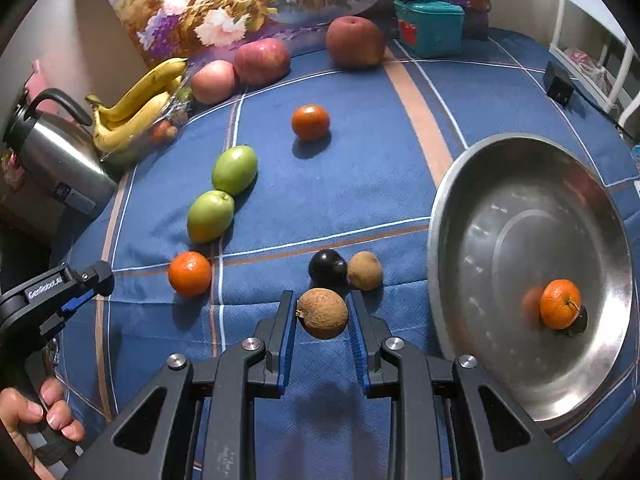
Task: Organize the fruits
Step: 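Carry the black plum with the left tool while the right tool carries the kiwi over the bowl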
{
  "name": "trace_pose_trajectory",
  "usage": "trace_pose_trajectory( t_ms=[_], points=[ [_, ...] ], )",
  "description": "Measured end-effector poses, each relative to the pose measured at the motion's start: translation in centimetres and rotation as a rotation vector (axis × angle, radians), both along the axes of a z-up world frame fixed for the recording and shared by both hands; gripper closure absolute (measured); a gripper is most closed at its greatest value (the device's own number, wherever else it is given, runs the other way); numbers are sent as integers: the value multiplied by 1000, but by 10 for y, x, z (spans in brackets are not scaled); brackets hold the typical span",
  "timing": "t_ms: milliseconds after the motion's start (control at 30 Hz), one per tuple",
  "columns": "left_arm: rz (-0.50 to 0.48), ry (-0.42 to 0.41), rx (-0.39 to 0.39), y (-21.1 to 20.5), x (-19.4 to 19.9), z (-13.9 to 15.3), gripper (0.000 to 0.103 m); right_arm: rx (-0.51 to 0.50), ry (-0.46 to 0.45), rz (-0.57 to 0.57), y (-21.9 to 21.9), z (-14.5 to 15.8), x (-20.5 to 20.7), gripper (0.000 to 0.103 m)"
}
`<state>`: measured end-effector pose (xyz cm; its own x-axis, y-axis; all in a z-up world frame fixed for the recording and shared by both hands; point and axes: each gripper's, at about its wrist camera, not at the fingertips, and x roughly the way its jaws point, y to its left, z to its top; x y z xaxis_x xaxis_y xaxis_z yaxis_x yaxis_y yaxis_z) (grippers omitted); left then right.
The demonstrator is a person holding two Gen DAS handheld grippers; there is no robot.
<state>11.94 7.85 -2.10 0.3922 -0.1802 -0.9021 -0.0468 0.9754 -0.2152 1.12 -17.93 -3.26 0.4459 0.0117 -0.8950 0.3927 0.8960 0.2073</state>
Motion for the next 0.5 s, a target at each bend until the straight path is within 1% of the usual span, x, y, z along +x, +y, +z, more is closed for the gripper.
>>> trace_pose_trajectory(
  t_ms=[233, 333, 433, 500],
  points=[
    [-33, 6, -28, -19, -7, 1, 74, -11, 8, -45, -14, -2, -5, 77],
    [-54, 28, -83, -29, -10, -1, 74, -9, 10, -69, -22, -3, -7, 77],
    [-69, 40, -90, -40, -13, -3, 74, 1, 3, -98, -32, -2, -12, 77],
    [-81, 50, -110, -46, -15, -4, 74, 11, -2, -118, -37, 0, -14, 77]
  ],
)
